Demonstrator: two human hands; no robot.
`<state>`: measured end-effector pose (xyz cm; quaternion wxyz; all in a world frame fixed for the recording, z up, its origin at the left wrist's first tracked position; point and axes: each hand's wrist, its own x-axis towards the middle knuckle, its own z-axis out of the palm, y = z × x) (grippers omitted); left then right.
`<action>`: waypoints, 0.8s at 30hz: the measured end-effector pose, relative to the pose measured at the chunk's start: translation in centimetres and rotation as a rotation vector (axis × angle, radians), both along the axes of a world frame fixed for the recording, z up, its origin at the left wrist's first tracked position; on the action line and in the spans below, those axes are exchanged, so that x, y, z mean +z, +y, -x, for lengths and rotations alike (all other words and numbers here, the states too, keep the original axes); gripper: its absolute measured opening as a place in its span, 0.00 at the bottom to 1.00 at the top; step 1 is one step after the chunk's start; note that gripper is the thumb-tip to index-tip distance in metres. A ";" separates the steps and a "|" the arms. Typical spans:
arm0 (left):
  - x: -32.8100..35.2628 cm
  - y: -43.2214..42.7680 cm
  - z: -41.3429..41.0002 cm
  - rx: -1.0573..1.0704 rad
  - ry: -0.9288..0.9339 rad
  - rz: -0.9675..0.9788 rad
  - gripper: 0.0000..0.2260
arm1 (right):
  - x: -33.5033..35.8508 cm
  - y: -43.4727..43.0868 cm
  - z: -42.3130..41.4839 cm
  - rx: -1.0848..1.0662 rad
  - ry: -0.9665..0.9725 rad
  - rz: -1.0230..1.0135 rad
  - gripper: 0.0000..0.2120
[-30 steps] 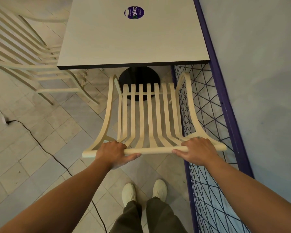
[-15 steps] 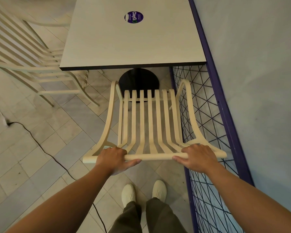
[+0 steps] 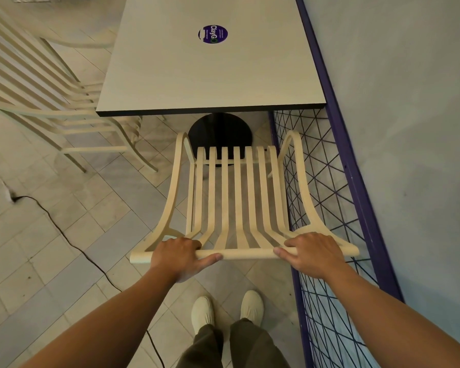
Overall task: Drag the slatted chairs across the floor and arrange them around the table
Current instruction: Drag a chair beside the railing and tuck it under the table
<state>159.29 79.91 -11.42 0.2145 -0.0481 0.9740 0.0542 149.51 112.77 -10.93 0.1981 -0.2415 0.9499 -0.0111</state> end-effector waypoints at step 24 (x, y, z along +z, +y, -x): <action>0.9 0.2 3.0 0.021 -0.006 0.037 0.48 | 0.4 -0.8 2.8 0.011 0.040 -0.012 0.49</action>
